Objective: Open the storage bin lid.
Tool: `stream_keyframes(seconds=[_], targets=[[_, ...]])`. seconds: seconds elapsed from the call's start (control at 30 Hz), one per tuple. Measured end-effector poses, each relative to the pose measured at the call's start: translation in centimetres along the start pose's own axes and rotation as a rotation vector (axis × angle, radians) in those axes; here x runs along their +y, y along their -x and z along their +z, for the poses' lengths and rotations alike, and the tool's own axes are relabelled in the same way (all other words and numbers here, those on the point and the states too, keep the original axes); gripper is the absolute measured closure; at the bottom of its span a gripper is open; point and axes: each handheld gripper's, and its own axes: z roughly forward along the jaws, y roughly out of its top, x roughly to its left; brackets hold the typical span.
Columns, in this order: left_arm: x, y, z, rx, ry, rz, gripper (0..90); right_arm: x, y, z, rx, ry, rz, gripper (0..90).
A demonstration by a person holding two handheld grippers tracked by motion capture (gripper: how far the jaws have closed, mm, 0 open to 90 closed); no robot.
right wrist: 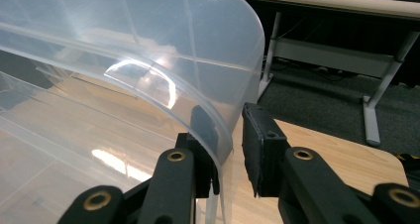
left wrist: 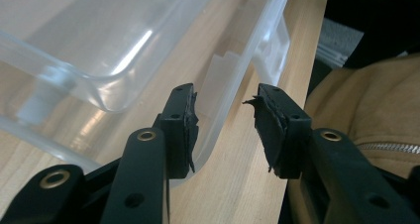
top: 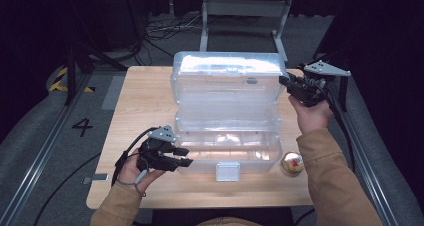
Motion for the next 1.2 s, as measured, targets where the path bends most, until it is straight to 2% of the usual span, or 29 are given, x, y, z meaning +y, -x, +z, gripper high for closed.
stream_keyframes(seconds=[0.13,0.23,0.3,0.37,0.53,0.6,0.73,0.83,1.1,1.17,1.2], targets=[[0.0,0.0,1.1,-0.02,-0.028,0.011,59.8,0.0,0.0,0.0,0.001,0.002,-0.005,74.9],[0.0,0.0,2.0,-0.019,-0.067,0.001,61.8,0.0,0.0,0.0,0.001,0.003,0.0,74.9],[-0.1,0.0,2.3,-0.02,-0.066,-0.002,61.9,0.0,0.0,0.0,0.0,0.004,0.001,74.9],[-0.2,-0.2,2.9,-0.002,-0.099,-0.011,64.5,-0.1,0.0,0.1,-0.001,0.009,0.005,74.8],[-0.5,-0.4,3.2,-0.014,-0.068,-0.011,71.3,0.0,0.0,0.3,-0.002,0.019,0.016,74.6],[-0.6,-0.5,3.5,-0.015,-0.069,0.001,72.6,0.0,0.0,0.5,-0.006,0.028,0.025,74.5],[-0.5,-0.7,4.0,-0.03,-0.078,-0.006,72.9,0.2,0.1,0.9,-0.017,0.05,0.037,74.2],[-0.6,-0.9,4.0,-0.044,-0.076,-0.006,73.2,0.5,0.1,1.5,-0.044,0.047,0.048,76.2],[-0.7,-0.8,4.0,-0.038,-0.067,0.02,73.8,0.7,0.2,2.5,-0.079,0.064,0.073,78.4],[-0.7,-0.9,4.0,-0.037,-0.06,0.022,73.9,0.8,0.0,2.6,-0.109,0.074,0.062,82.7],[-0.7,-0.8,4.0,-0.038,-0.061,0.026,74.0,0.8,-0.1,2.6,-0.13,0.083,0.035,84.0]])
